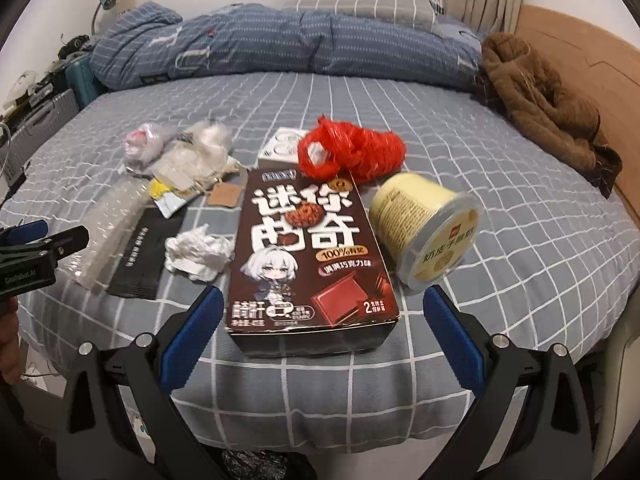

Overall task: Collect trash
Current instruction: 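Grasp the bubble-wrap sleeve with the left tool while the right tool grasps the brown cookie box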

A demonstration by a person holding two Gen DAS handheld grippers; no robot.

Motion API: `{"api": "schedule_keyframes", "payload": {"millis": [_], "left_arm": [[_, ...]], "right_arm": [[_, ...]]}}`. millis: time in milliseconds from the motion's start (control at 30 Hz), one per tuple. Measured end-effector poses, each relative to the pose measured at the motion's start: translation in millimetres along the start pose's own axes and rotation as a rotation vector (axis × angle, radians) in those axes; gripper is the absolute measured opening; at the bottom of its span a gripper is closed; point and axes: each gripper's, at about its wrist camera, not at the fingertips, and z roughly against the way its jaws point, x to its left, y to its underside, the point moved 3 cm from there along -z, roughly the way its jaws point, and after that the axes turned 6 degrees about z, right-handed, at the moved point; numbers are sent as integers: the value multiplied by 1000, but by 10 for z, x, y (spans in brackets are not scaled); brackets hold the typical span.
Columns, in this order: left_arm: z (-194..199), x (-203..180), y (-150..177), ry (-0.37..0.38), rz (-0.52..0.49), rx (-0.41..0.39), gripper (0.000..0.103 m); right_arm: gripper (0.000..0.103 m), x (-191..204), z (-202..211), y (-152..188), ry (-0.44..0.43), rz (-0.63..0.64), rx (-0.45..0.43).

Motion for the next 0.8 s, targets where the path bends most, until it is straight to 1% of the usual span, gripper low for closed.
{"api": "schedule_keyframes", "payload": {"millis": [167, 300, 400, 467, 500, 533, 567, 600, 633, 700, 767, 800], "left_arm": [[-185, -54, -52, 2, -23, 27, 91], [-302, -100, -53, -1, -39, 44, 88], [-364, -113, -66, 4, -40, 60, 83], [-397, -105, -61, 10, -33, 73, 75], [-411, -98, -58, 15, -29, 80, 73], [-420, -97, -54, 19, -29, 84, 68], [-431, -102, -49, 25, -33, 92, 62], [-444, -107, -47, 30, -37, 96, 60], [-451, -106, -42, 26, -39, 97, 57], [-446, -112, -36, 32, -39, 92, 48], [-433, -99, -42, 30, -34, 85, 34], [-419, -101, -44, 32, -35, 82, 31]], "right_arm": [[96, -17, -105, 12, -30, -31, 15], [95, 53, -149, 19, -28, -12, 27], [96, 85, -213, 13, -12, -4, 38], [95, 80, -259, 11, -13, -17, 49], [95, 85, -270, 8, -12, -19, 51], [95, 78, -280, -1, -9, -19, 52], [94, 78, -287, -5, -6, -20, 51], [89, 78, -296, -7, -5, -21, 52], [90, 77, -310, -5, -5, -25, 59], [89, 76, -314, -6, -7, -29, 58], [88, 94, -303, -4, 3, -16, 54], [88, 105, -287, -6, 8, -11, 48]]}}
